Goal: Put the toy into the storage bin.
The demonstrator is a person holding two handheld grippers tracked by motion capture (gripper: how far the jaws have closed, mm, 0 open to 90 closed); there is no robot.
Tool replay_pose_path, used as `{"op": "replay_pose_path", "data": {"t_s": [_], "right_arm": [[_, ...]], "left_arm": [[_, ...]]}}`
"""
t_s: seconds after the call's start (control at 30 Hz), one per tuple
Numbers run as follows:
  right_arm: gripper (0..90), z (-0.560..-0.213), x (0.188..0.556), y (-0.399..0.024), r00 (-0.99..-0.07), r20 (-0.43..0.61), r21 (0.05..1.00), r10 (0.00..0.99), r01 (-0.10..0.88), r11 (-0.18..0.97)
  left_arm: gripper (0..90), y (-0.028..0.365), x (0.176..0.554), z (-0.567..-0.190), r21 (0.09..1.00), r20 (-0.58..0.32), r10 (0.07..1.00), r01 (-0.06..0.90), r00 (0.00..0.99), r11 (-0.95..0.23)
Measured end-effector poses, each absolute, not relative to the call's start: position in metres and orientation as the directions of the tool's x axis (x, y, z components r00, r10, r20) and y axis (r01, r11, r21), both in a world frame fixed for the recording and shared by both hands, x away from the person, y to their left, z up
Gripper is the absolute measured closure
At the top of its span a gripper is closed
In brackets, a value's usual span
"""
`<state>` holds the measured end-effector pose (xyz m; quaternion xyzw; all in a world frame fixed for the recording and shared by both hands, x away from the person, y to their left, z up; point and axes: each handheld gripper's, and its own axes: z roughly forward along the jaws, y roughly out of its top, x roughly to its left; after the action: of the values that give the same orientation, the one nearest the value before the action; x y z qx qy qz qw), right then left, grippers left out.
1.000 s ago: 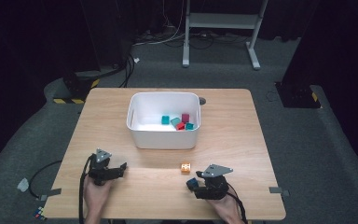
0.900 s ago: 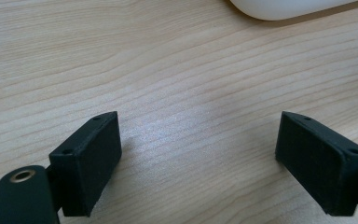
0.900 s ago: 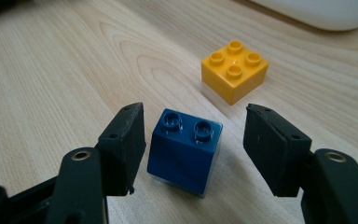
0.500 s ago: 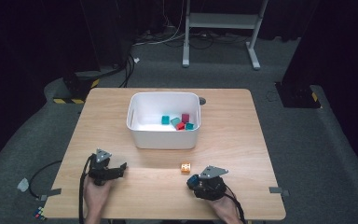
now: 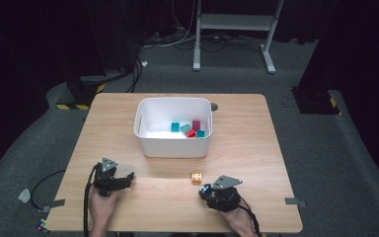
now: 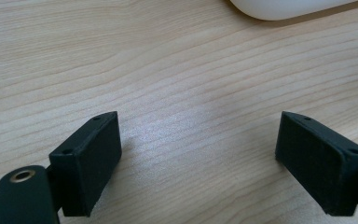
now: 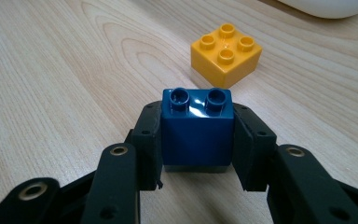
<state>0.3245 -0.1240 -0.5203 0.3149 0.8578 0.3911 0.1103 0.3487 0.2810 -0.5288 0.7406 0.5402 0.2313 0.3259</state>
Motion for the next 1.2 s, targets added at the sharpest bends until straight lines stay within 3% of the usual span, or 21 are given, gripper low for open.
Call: {"op": "replay_pose_path", "data": {"t_s": [0.57,1.2], "right_arm": [[58.4,-0.491,0.331,-0.129,-0.778,0.041,0.775,0.627,0.421,0.472],[58.3,-0.432,0.364,-0.139,-0.755,0.079,0.810,0.651,0.429,0.400]], "left_arm": [[14.4,0.281,0.349,-0.529,0.733,-0.009,0.951,0.649,0.309,-0.204],[14.4,0.281,0.349,-0.529,0.733,-0.009,0.951,0.649,0.309,-0.204]]}}
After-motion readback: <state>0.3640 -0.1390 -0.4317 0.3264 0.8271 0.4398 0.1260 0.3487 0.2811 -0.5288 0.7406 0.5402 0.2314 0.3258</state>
